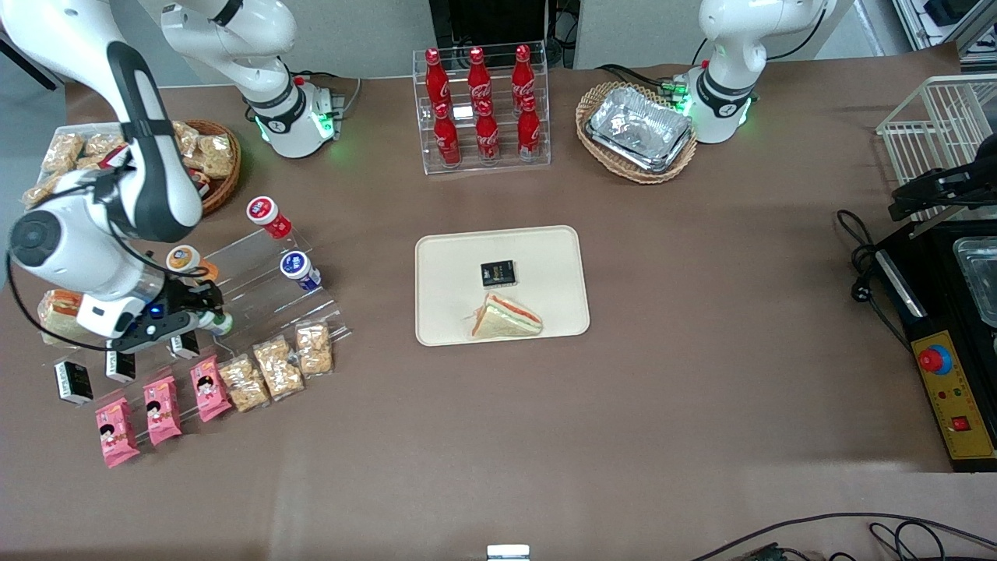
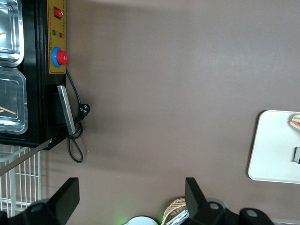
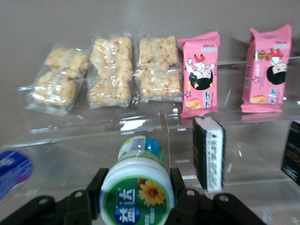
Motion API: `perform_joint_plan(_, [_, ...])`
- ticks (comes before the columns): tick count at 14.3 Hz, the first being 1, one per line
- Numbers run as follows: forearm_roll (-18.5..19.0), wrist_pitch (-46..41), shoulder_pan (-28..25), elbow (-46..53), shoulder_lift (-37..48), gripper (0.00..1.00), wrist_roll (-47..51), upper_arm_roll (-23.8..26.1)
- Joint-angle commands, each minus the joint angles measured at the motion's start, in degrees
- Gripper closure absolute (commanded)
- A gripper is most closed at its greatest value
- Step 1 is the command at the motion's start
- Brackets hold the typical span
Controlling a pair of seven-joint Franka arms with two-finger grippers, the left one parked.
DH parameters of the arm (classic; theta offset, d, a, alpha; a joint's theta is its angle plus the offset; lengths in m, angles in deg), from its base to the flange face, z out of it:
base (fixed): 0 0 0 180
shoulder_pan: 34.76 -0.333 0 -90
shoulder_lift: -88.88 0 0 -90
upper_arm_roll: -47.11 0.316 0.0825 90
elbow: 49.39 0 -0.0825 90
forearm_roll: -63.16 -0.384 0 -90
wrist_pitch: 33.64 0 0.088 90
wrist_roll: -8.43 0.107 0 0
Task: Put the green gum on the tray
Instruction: 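Close the right gripper on the green-labelled gum jar, then lift the gum jar out of the rack with the right gripper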
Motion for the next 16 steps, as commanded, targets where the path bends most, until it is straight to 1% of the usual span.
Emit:
perform_joint_plan(1, [-1.1, -17.1, -0.2, 12.9, 0.5, 0.65, -0.2, -0.1])
perform_joint_plan(3, [-1.4, -24.7, -0.2, 18.1, 1.1, 0.64, 1.3, -0.1])
perform_joint_plan(5, [-1.4, -29.6, -0.3, 21.4, 3.0, 0.64, 4.1, 0.2])
perform_joint_plan(7, [-1.4, -37.0, -0.3, 27.5, 2.9, 0.63, 4.2, 0.2])
perform_joint_plan(9, [-1.5, -41.3, -1.1, 31.5, 2.9, 0.63, 6.0, 0.5])
perform_joint_plan(11, [-2.2, -42.9, -3.6, 32.0, 3.0, 0.63, 14.6, 2.0])
perform_joint_plan(13, [-7.3, -44.3, -6.4, 31.5, 3.2, 0.62, 23.9, 3.1])
perform_joint_plan(14, [-8.0, -43.7, -8.6, 31.3, 3.1, 0.62, 28.0, 3.8])
perform_joint_plan(16, [-8.3, -41.2, -14.7, 30.7, 2.4, 0.62, 36.4, 3.9])
